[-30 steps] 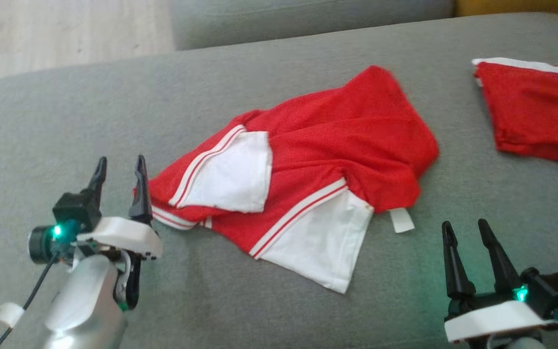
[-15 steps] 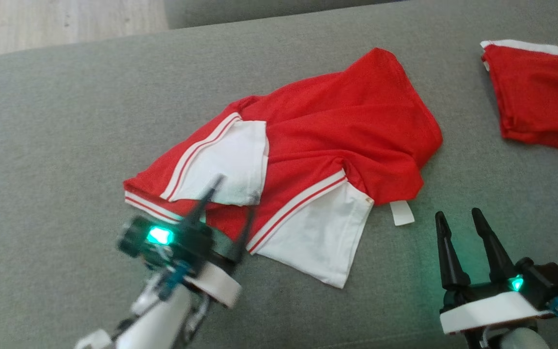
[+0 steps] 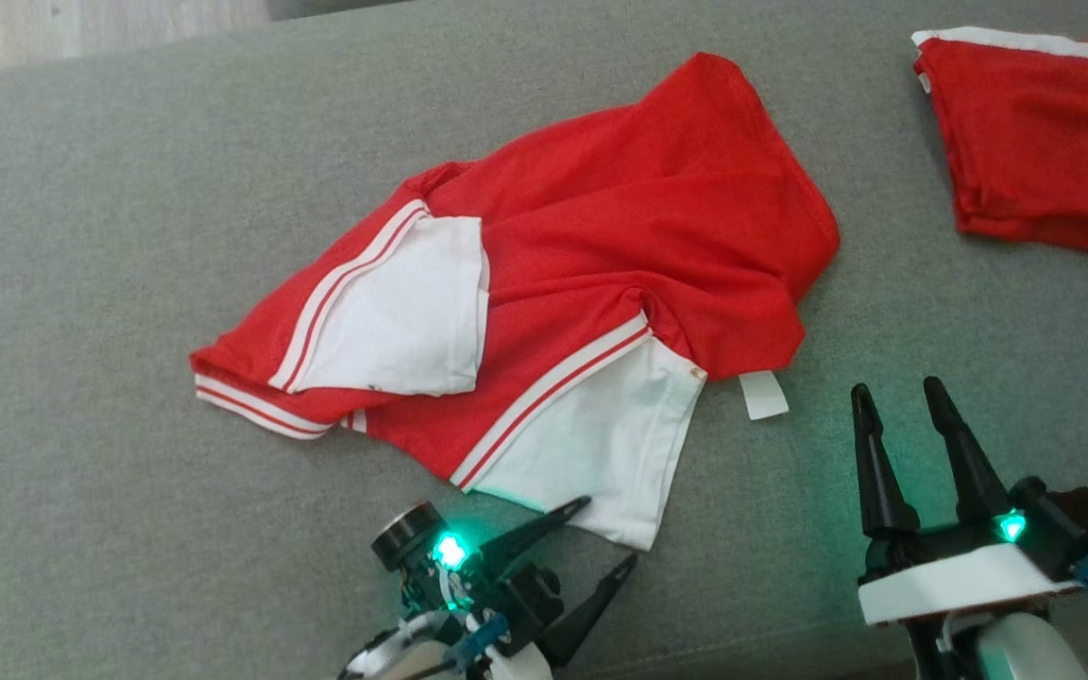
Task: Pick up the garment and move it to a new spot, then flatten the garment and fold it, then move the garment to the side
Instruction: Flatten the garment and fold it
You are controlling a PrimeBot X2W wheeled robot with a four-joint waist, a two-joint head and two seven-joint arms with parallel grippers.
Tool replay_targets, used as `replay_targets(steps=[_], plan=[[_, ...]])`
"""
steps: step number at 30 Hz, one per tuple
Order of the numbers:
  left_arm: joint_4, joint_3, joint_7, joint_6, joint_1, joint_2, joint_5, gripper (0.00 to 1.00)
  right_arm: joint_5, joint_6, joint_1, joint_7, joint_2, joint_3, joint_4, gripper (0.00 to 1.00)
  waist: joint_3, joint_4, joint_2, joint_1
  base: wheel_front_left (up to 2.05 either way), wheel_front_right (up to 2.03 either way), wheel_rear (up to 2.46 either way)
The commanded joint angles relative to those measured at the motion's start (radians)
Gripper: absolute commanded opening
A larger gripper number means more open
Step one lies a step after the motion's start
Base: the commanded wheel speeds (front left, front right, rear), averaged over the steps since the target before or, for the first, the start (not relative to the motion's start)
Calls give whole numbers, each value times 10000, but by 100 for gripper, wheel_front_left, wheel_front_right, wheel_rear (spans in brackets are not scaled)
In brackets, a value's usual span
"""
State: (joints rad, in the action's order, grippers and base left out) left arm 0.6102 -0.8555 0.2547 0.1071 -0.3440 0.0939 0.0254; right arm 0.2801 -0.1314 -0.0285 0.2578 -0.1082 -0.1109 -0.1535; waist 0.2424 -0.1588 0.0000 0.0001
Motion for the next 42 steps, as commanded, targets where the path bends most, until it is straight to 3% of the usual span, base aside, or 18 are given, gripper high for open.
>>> replay_targets(steps=[1, 8, 9, 10, 12, 18, 23, 25, 29, 30, 34, 39, 42], plan=[[40, 90, -13, 58, -441, -100, -57, 100, -12, 7, 282, 40, -165, -189, 328, 100, 117, -57, 0, -1, 0, 0, 0], [1098, -357, -261, 155, -893, -296, 197, 100, -7, 7, 365, 40, -130, -157, 324, 100, 342, -83, 0, -1, 0, 0, 0], [1153, -386, -222, 138, -972, -311, 190, 75, -8, 7, 376, 40, -126, -152, 320, 100, 361, -76, 0, -1, 0, 0, 0], [1204, -392, -181, 116, -1029, -325, 212, 39, -10, 7, 385, 40, -121, -144, 317, 100, 373, -64, 0, -1, 0, 0, 0], [1245, -421, -98, 94, -1114, -352, 267, 0, -11, 7, 389, 40, -121, -132, 305, 100, 363, -22, 0, -1, 0, 0, 0], [772, -491, 48, 33, -1099, -394, 492, 0, -14, 7, 305, 40, -164, -65, 234, 100, 74, 187, 0, -1, 0, 0, 0], [-1409, 55, 66, -575, -744, 2, 667, 0, -18, 7, 78, 40, -183, 78, 186, 100, -428, 434, 0, -1, 0, 0, 0], [-3063, 522, 67, -1005, -290, 600, 772, 0, -36, 7, -144, 40, -173, 203, 164, 100, -793, 642, 0, -1, 0, 0, 0], [-4652, 1043, 63, -1476, 140, 1323, 826, 0, -50, 7, -365, 40, -156, 298, 146, 100, -1093, 858, 0, -1, 0, 0, 0], [-5674, 1419, -124, -1790, 314, 1892, 749, 0, -49, 7, -477, 40, -153, 337, 127, 100, -1207, 1006, 0, -1, 0, 0, 0], [-7433, 2336, -829, -2426, 549, 3135, 472, 0, -15, 7, -621, 40, -207, 323, 31, 100, -1275, 1277, 0, -1, 0, 0, 0], [-8643, 3657, -1506, -3056, 1020, 4535, 470, 0, 20, 7, -655, 40, -388, 265, -204, 100, -1112, 1576, 0, -1, 0, 0, 0], [-8821, 4314, -1484, -3326, 1319, 5015, 693, 0, 7, 7, -630, 40, -544, 156, -384, 100, -964, 1769, 0, -1, 0, 0, 0]])
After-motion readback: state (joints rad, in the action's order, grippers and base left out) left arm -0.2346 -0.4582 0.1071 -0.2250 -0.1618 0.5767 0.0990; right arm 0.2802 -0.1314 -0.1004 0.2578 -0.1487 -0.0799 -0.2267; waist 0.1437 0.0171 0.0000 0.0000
